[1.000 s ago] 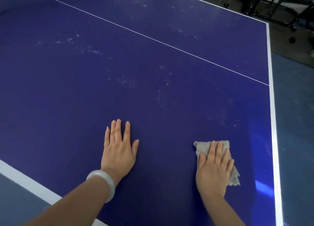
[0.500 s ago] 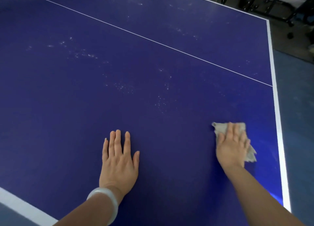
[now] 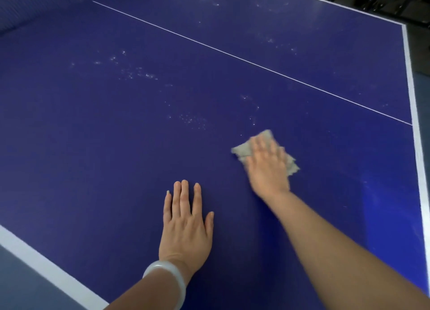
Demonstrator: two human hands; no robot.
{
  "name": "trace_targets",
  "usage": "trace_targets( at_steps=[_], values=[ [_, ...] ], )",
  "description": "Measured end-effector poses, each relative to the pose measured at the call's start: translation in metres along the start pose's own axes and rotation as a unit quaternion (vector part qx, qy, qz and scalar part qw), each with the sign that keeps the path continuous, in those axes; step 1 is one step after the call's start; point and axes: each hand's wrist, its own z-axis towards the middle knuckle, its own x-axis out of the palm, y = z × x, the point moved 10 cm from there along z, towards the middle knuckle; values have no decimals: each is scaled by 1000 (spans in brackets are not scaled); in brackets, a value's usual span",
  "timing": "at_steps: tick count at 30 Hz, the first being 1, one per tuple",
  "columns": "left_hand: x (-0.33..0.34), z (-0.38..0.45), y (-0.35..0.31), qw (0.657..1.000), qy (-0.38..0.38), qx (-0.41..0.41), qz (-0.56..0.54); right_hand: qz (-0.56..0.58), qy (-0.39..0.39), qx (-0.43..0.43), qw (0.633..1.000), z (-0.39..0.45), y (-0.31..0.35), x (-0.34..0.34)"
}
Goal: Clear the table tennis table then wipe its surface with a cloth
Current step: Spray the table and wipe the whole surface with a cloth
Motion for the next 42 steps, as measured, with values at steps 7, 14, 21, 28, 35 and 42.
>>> trace_targets(
  at_steps=[7,14,21,28,35,42],
  values=[
    [0,-1,-1,1000,8,1,-13,52,-13,275,960,-63,-81,-5],
    [0,0,-1,1000,-4,4,-6,16,21,-66,997,-50,15,2],
    [3,-1,0,1000,0,1,3,57,2,366,929,-103,-203,-1],
    [2,-1,0,1000,-9,4,-2,11,-26,62,998,-146,-20,2],
    [0,-1,0,1000,-7,3,-22,-5,-36,297,954,-203,-209,-5],
    [-4,-2,0,999,-3,-2,-52,1,-51,165,985,-215,-89,-5]
  ],
)
